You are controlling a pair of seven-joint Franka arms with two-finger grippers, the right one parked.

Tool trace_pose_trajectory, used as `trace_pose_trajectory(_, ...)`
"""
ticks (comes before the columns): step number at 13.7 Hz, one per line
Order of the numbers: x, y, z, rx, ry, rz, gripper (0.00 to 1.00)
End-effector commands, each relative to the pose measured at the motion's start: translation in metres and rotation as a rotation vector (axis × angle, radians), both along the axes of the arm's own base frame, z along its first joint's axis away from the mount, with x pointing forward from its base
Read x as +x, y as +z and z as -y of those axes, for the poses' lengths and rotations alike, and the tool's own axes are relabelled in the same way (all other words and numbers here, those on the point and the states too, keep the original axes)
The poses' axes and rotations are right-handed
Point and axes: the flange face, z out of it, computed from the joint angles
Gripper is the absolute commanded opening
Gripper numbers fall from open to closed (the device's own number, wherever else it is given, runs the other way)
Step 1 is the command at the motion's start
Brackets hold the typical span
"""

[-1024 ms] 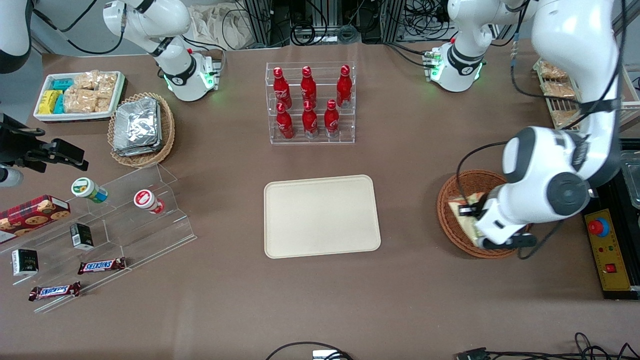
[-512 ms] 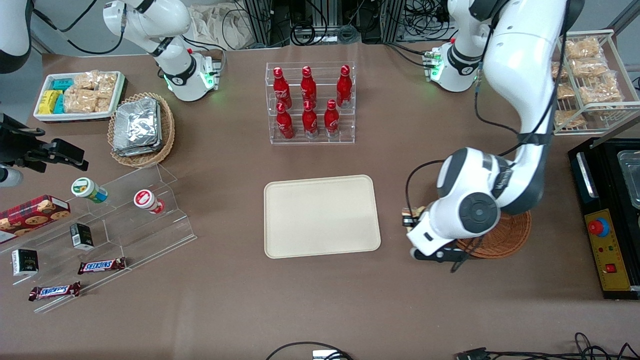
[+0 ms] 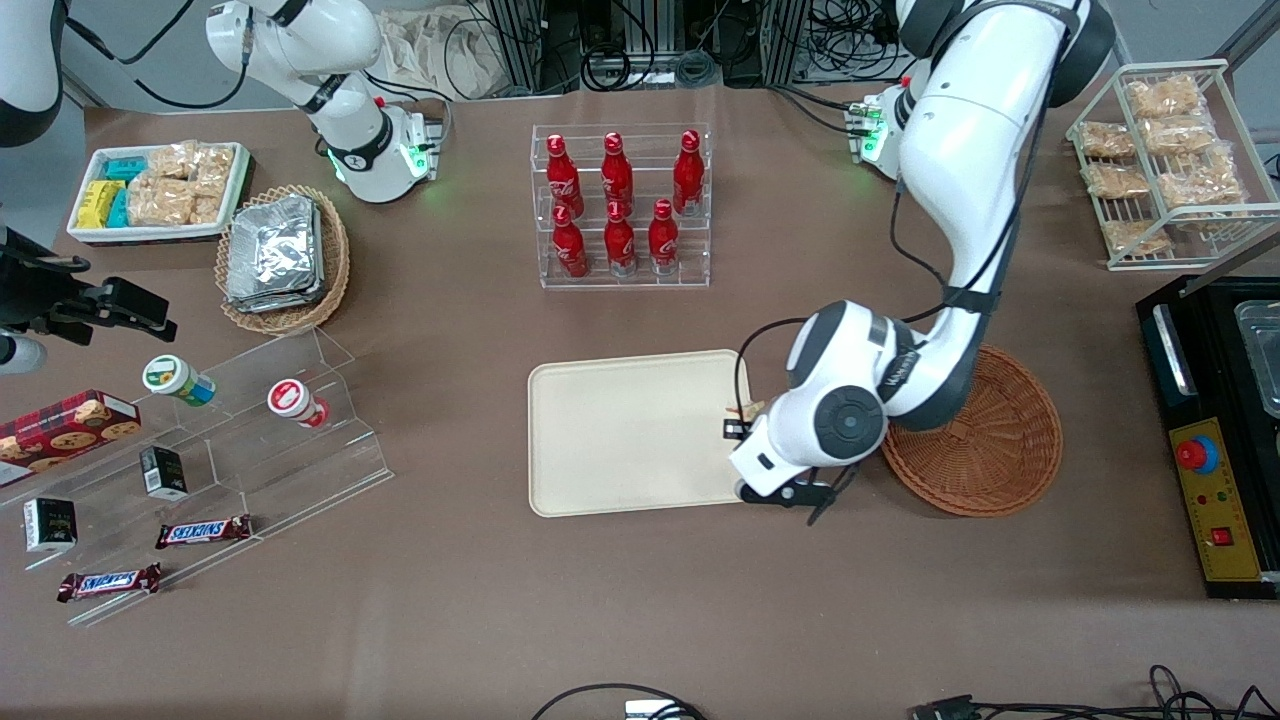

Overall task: Place sandwich from basket to tray
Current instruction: 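Carry the sandwich with the left gripper over the cream tray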

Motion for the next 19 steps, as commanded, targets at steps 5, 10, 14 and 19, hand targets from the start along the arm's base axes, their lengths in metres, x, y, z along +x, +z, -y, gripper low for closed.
trace_pose_trajectory(5,-0.016,-0.032,0.039,-0.022,-0.011,-0.027,0.16)
trace_pose_trajectory(10,-0.019,-0.046,0.043,-0.016,-0.014,-0.034,1.0)
trace_pose_trajectory(14,-0.013,-0.04,0.039,-0.028,-0.013,-0.008,1.0)
trace_pose_trajectory(19,0.024,0.059,-0.021,-0.009,0.065,0.122,1.0)
